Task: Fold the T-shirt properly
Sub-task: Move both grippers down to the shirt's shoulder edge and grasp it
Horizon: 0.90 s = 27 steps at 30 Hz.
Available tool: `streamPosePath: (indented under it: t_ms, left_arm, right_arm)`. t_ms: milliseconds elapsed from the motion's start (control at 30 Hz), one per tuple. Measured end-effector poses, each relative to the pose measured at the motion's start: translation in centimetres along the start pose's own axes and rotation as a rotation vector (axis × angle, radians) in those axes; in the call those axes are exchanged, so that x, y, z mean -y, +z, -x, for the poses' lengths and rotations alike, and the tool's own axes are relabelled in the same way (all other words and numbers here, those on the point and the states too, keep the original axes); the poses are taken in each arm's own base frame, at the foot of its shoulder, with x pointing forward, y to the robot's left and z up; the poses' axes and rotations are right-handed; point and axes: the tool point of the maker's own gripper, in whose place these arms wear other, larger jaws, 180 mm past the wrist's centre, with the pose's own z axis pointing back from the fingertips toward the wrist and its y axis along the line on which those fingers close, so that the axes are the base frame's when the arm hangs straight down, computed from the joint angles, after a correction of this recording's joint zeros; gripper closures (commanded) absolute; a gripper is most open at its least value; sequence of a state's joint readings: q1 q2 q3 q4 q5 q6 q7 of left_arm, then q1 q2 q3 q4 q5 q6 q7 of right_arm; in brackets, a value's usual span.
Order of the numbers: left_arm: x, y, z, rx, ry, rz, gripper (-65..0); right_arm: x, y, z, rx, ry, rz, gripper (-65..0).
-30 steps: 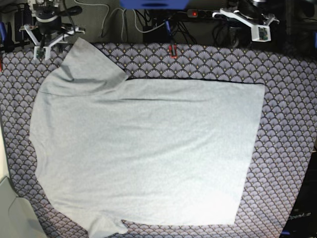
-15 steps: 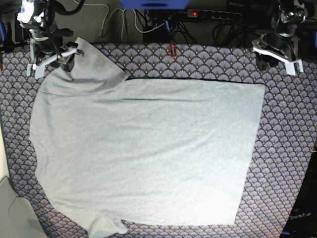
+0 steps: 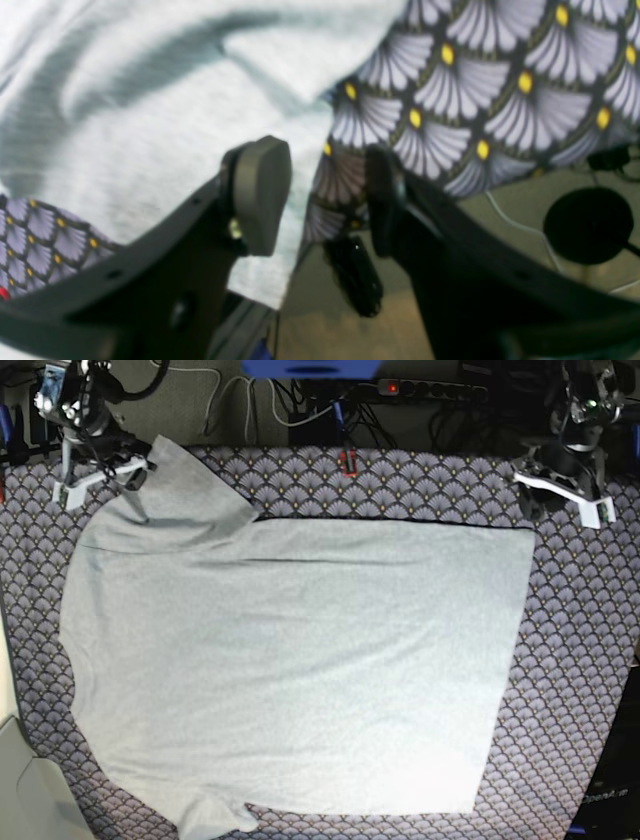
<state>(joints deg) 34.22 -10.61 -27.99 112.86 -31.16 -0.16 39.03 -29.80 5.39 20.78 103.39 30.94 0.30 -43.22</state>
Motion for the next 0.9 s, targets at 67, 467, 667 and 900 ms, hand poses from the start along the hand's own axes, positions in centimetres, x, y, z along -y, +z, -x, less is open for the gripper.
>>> streamPosePath:
  t_ms: [67, 467, 667, 900]
  left_arm:
    - [0.0, 0.0, 0.0, 0.0, 0.0, 0.0, -24.2]
    - [0.0, 0.0, 0.0, 0.0, 0.0, 0.0, -24.2]
    - [-0.1, 0.0, -0.2, 0.005, -0.002, -0.001, -24.2]
    - [-1.5, -2.2, 1.2, -0.038, 0.047, -0.034, -24.2]
  right_arm:
    - [0.0, -0.4, -0.3, 0.01, -0.009, 0.0, -29.2]
    - [-2.6, -0.8, 1.2, 0.018, -0.005, -0.053, -29.0]
    - [-3.0, -0.7, 1.9, 0.009, -0.026, -0.063, -17.3]
    - [-2.9, -0.6, 2.6, -0.012, -0.035, -0.065, 0.0]
